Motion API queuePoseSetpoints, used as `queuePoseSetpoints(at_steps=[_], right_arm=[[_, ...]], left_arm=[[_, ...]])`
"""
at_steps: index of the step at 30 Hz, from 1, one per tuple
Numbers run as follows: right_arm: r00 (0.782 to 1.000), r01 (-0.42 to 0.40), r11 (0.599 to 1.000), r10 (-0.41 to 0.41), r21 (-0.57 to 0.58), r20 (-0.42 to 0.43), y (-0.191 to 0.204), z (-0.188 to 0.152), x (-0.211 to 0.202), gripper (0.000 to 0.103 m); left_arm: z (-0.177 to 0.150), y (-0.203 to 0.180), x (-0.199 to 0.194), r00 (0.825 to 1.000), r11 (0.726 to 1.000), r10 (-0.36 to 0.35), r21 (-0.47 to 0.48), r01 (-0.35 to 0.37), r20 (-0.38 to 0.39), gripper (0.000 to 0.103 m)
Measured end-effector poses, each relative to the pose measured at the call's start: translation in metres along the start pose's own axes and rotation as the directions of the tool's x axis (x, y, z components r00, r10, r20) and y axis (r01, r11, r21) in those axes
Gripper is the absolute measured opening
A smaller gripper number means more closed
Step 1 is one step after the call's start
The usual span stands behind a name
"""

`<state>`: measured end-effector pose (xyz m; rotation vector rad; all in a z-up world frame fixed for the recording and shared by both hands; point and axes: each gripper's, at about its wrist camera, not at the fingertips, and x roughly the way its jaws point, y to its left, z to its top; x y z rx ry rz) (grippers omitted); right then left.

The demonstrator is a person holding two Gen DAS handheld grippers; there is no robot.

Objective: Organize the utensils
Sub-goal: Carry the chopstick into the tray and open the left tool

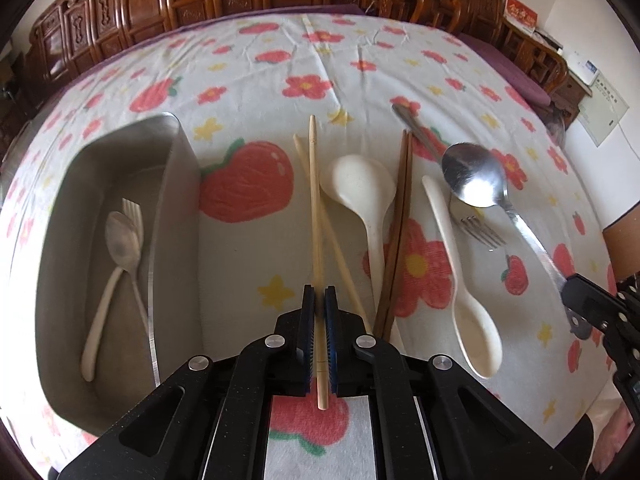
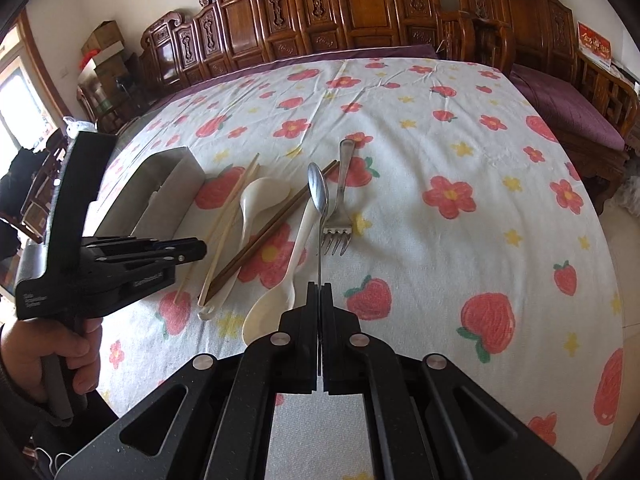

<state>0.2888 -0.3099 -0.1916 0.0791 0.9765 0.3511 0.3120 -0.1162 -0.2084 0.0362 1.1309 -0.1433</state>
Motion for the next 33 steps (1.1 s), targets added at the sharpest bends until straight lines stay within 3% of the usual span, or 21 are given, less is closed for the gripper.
queuePoseSetpoints(at_steps=[16, 33], right_arm=[[0.999, -0.001, 1.0, 0.002, -0.024, 0.045, 0.013, 0.003, -0.013, 0.002], [0.997, -0.041, 0.994, 0.046, -0.099, 0.055, 0.068, 0.011, -0.014, 0.002]], left_arm=[[-0.004, 0.006, -0.061, 0.991, 0.999, -0.008, 0.052, 0.001, 0.134, 0.004], [-0.014, 0.087, -0.081, 0.985, 0.999, 0.029, -0.02, -0.026, 0.167, 0.004]])
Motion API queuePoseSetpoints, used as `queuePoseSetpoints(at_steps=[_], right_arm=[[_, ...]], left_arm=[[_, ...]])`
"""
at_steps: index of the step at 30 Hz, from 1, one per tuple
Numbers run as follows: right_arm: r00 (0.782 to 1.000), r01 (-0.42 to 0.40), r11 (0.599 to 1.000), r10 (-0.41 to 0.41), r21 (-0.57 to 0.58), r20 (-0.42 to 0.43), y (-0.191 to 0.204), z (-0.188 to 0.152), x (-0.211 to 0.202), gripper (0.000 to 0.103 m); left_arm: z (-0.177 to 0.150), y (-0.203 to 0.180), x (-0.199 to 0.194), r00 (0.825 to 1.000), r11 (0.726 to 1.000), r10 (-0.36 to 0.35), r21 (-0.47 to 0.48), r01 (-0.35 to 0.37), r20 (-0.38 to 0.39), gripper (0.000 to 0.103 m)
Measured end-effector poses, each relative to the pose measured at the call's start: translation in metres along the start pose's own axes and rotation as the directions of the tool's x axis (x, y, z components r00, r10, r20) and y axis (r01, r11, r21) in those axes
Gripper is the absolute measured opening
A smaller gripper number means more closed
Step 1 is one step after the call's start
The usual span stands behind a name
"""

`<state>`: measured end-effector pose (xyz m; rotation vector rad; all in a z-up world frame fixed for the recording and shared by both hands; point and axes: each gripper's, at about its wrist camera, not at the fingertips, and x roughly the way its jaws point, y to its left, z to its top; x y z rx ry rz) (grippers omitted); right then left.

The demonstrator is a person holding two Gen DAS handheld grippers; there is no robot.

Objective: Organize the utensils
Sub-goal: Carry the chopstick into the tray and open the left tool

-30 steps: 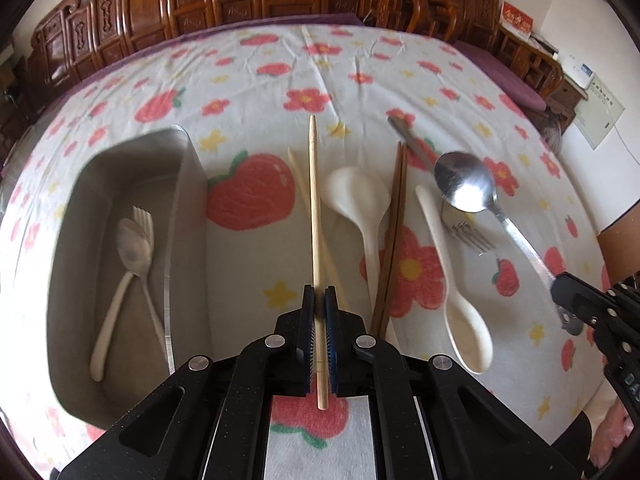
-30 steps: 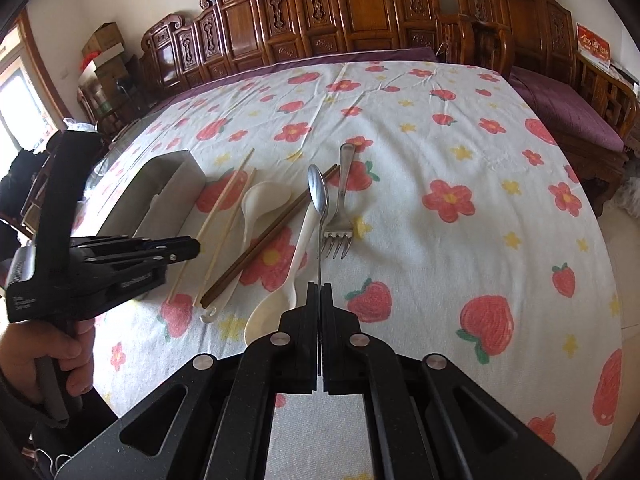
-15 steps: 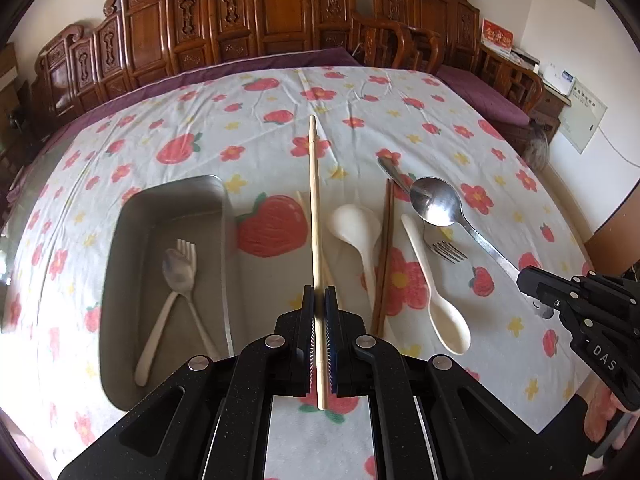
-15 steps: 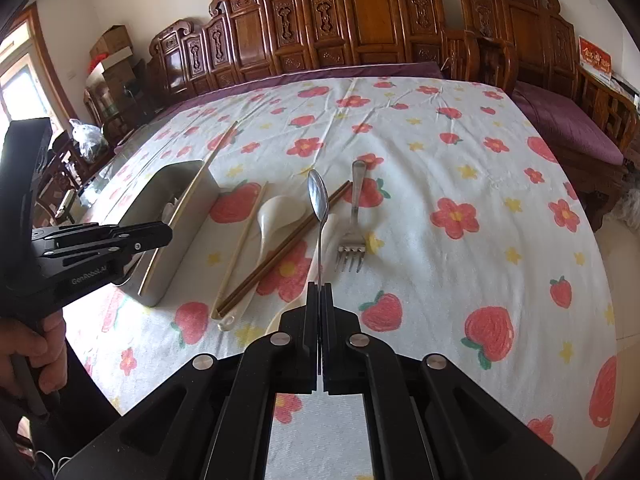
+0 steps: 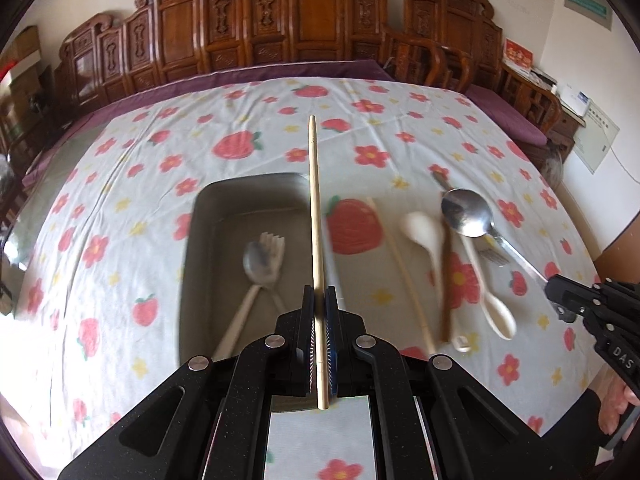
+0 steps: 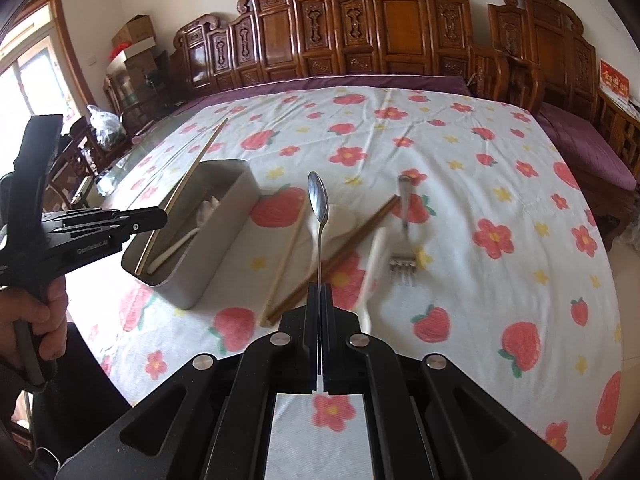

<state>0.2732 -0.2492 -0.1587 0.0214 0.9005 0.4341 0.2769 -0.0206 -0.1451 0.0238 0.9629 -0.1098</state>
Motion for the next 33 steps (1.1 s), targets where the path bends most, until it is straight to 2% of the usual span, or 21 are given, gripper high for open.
queuePoseSetpoints(at_steps=[6, 15, 16, 17, 22, 33], right_arm=[[1.0, -0.016, 1.0, 0.016, -0.011, 0.0, 0.022, 0.012, 0.007, 0.002], [0.999, -0.037, 0.998, 0.037, -0.044, 0.001, 0.057, 0.027, 0.012, 0.002], [0.999, -0.038, 0.998, 0.037, -0.049, -0.002, 0.061, 0.029, 0.013, 0.002], [0.999, -0.038, 0.998, 0.038, -0.055, -0.003, 0.064, 0.03, 0.014, 0.002], [0.999, -0.038, 0.996, 0.037, -0.081, -0.017, 0.083, 0.037, 0.02, 0.002], [0.998, -0.036, 0.992, 0.03, -0.121, -0.05, 0.127, 0.049, 0.051, 0.002]], left_arm=[[-0.002, 0.026, 0.007, 1.0, 0.999, 0.01, -0.034, -0.011, -0.017, 0.004], [-0.005, 0.045, 0.017, 0.999, 0.999, 0.012, -0.051, -0.014, -0.04, 0.005], [-0.005, 0.047, 0.017, 0.999, 0.998, 0.007, -0.055, -0.009, -0.039, 0.007], [-0.006, 0.048, 0.016, 0.999, 0.998, 0.006, -0.054, -0.008, -0.04, 0.014], [-0.011, 0.055, 0.004, 1.0, 0.999, 0.002, -0.042, -0.003, -0.012, 0.017], [-0.027, 0.089, -0.05, 0.995, 1.0, 0.013, -0.01, -0.012, 0.095, 0.017]])
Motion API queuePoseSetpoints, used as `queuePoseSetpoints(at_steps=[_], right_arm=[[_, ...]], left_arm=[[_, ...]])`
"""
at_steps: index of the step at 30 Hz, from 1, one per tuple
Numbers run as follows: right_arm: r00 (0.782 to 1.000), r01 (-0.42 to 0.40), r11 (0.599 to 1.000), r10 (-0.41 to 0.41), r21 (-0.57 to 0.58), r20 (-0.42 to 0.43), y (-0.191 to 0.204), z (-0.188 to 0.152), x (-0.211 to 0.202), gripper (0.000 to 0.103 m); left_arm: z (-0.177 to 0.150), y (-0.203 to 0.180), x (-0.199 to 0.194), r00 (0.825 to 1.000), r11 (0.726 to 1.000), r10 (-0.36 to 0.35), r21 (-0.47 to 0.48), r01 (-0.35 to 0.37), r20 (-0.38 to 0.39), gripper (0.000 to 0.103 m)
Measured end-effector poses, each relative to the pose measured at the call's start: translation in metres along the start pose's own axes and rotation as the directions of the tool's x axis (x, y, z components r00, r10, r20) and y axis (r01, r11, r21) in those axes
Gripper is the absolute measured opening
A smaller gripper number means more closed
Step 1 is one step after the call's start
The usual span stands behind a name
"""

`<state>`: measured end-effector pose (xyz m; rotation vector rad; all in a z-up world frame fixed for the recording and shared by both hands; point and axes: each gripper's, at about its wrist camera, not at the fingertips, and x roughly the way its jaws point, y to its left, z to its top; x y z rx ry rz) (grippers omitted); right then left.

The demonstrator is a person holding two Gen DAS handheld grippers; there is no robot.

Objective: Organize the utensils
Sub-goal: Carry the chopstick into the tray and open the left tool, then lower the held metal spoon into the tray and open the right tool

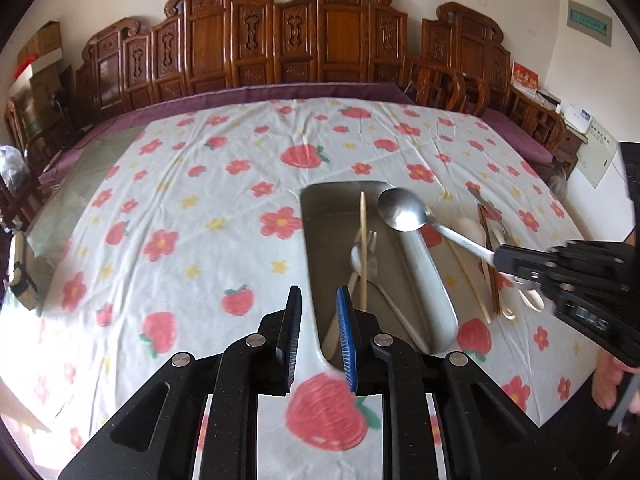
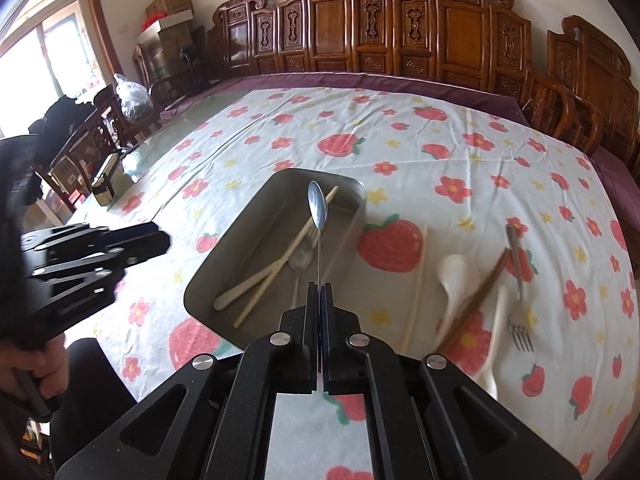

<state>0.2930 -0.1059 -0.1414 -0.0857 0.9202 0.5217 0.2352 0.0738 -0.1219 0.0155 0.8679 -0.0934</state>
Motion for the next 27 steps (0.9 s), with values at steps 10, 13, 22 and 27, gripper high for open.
queuePoseSetpoints(at_steps=[10, 13, 22, 27], right_arm=[[0.998, 0.053, 0.998, -0.054, -0.032, -0.042, 0.023, 0.019, 0.033, 0.002], [0.995, 0.079, 0.996, -0.081, -0.041, -0.052, 0.026, 0.024, 0.042, 0.002], [0.989, 0.124, 0.99, -0.129, -0.069, -0.074, 0.038, 0.033, 0.064, 0.002], [0.989, 0.127, 0.99, -0.132, -0.068, -0.073, 0.045, 0.033, 0.069, 0.002]], left_arm=[[-0.007, 0.018, -0.015, 0.999, 1.0, 0.001, -0.006, -0.001, 0.047, 0.017], [-0.007, 0.021, -0.016, 0.999, 1.0, -0.005, -0.012, 0.006, 0.052, 0.017], [-0.011, 0.028, -0.013, 0.999, 1.0, 0.014, -0.002, -0.014, 0.049, 0.017], [-0.011, 0.032, -0.014, 0.998, 1.0, 0.022, -0.007, -0.022, 0.053, 0.017]])
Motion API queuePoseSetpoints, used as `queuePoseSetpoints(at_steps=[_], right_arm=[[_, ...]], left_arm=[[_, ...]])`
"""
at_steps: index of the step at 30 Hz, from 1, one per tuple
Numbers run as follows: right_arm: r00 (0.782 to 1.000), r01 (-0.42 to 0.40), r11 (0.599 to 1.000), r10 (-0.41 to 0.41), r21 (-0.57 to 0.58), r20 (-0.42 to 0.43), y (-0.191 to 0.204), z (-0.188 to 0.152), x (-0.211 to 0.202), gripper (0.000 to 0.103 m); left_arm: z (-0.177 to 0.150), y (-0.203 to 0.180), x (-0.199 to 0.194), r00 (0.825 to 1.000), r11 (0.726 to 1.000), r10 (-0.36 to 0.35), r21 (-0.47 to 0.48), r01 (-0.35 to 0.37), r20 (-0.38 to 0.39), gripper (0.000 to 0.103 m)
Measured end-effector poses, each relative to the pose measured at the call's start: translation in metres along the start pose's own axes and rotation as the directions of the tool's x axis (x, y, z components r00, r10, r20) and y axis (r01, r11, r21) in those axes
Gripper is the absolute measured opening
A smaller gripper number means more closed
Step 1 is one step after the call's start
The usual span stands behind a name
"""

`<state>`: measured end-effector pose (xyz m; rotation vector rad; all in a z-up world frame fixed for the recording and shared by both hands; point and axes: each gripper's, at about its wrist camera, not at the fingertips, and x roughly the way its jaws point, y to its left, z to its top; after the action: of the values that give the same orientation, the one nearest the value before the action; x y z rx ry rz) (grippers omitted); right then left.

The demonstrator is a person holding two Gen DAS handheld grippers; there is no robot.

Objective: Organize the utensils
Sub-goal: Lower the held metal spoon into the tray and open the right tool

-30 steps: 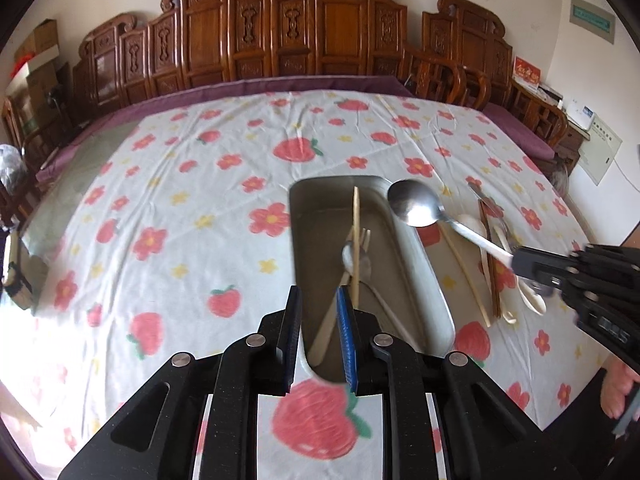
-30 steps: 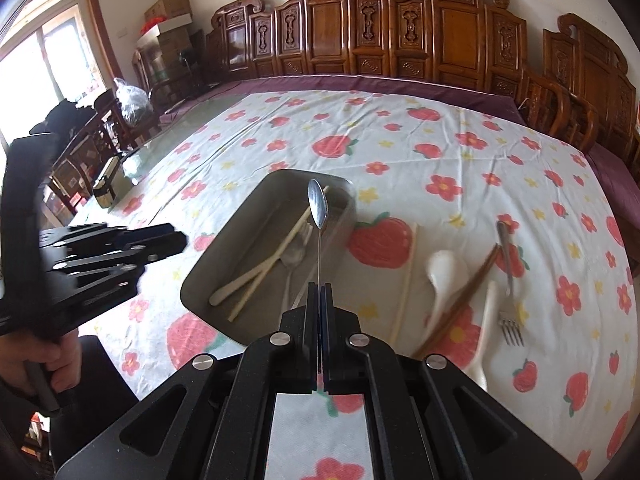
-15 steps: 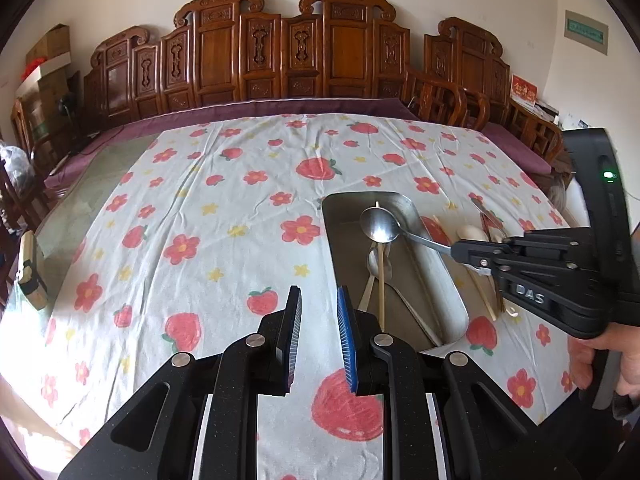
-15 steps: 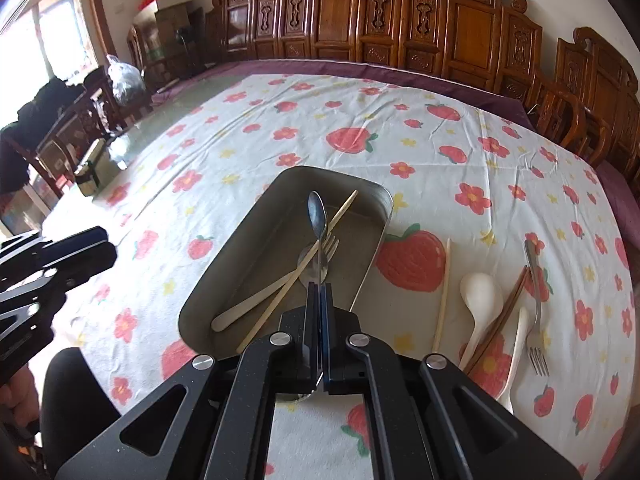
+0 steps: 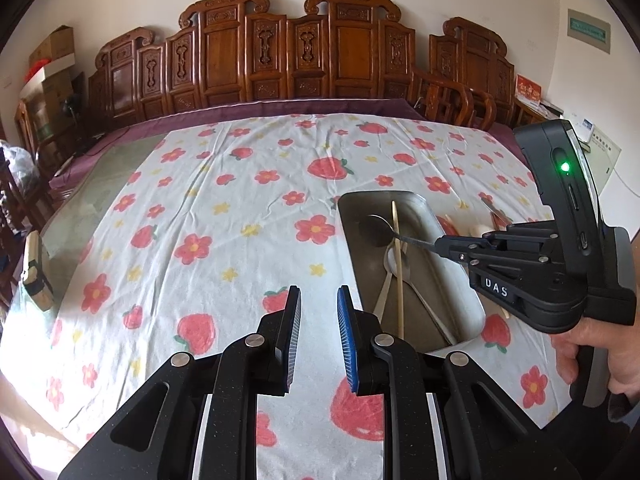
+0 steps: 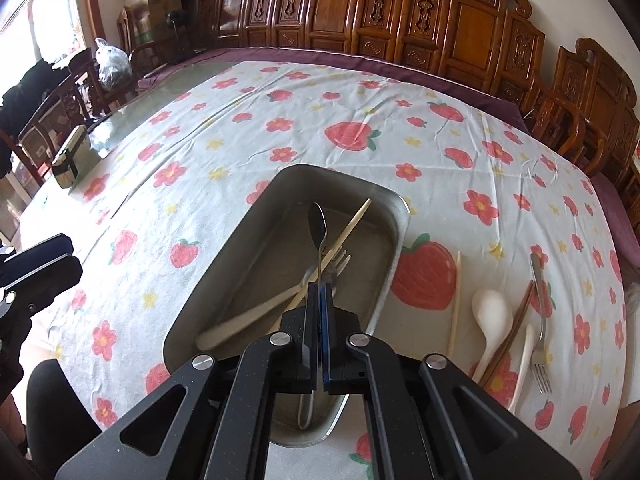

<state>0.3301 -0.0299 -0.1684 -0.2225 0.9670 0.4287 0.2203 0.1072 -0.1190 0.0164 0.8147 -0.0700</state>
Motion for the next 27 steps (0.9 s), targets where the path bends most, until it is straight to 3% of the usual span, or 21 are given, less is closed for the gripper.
queuePoseSetpoints(at_steps=[18, 27], right_arm=[[1.0, -0.03, 1.0, 0.03, 0.01, -0.008, 0.012, -0.004, -0.001, 0.002], [0.991, -0.126, 0.99, 0.128, 0.062, -0.028, 0.005, -0.013, 0.0, 0.006]], left_arm=[[-0.001, 0.0, 0.001, 1.0, 1.0, 0.003, 0.003, -0.003, -0.006, 0.018], [-0.003, -0.003, 0.003, 1.0, 1.0, 0.011, 0.01, -0.011, -0.004, 0.018]])
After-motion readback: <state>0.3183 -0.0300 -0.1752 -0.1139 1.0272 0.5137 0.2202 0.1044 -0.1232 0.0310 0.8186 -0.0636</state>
